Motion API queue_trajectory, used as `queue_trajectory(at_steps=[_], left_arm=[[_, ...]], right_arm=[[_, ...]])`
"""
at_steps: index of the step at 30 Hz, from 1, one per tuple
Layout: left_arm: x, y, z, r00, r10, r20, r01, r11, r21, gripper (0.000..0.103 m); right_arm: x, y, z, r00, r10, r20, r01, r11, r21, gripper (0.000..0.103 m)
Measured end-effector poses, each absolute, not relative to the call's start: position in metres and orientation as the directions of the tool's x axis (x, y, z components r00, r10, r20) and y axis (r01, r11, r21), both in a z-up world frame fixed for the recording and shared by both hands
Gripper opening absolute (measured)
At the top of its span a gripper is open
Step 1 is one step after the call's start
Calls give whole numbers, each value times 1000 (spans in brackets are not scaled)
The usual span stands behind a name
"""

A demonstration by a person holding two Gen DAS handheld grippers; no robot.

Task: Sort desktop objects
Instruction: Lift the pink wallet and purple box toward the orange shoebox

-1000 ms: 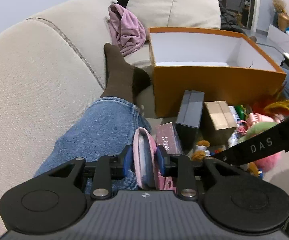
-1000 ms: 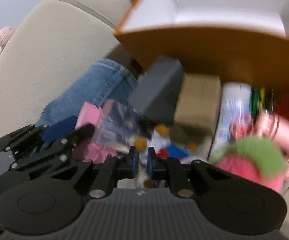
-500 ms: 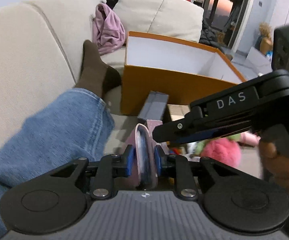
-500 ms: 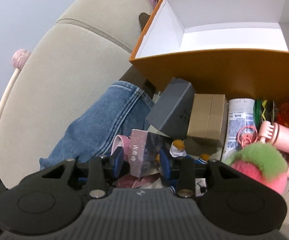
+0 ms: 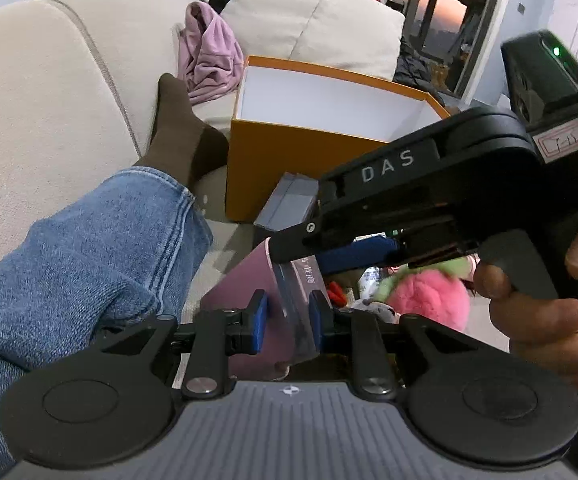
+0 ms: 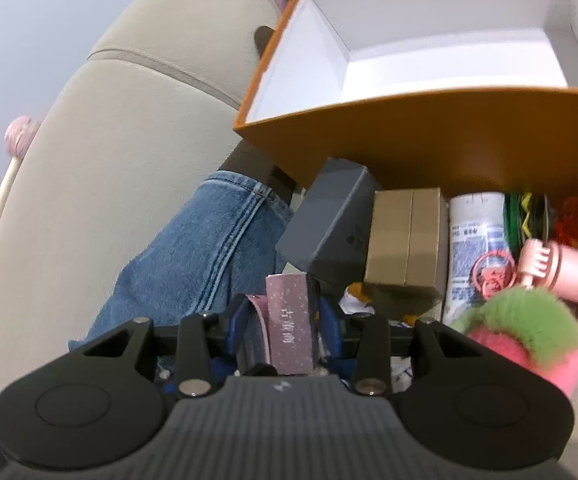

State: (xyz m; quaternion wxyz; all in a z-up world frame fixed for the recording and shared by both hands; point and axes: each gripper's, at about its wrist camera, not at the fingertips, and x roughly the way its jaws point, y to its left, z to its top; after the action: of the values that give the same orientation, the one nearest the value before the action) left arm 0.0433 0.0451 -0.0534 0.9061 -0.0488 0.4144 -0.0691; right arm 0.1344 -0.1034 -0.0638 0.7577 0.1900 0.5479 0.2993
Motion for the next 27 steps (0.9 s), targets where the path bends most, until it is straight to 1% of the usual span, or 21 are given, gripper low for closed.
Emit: queue_trajectory(at_steps=[3,6,12,15,18,20,21,25,27], left_arm=[[44,46,-53,646,-165,-745,85,986,-144,26],[42,45,-53,650,-155,-744,78,987,-138,27],[38,46,-48,661,-108,-743,52,994,-98,27],[36,50,-47,662,-97,-743,31,994,-103,30],[37,56,-47,662,-90,-744,0,993,-121,37],[37,57,-47,659,-77,-748,-13,993,-114,47],[36,57,-46,657,-82,-750,-10,993,-117,48],[37,54,-46,657,-103,-747,7,992,-130,62],[38,52,-46,651,-108,-751,20,992,-125,63]], right_arm=[[137,-110,-65,215,683,-699,-213,731,648,43],[139,-116,-61,251,677,-692,-199,736,647,43],[146,-96,-67,226,655,-721,-223,755,616,42],[146,-81,-71,206,637,-742,-263,767,586,42],[141,-70,-74,203,597,-776,-311,791,528,39],[138,-69,-75,214,595,-775,-330,790,516,38],[136,-69,-75,217,596,-773,-341,789,512,38],[133,-71,-73,210,611,-764,-380,770,512,30],[132,-75,-74,209,617,-759,-392,764,513,29]])
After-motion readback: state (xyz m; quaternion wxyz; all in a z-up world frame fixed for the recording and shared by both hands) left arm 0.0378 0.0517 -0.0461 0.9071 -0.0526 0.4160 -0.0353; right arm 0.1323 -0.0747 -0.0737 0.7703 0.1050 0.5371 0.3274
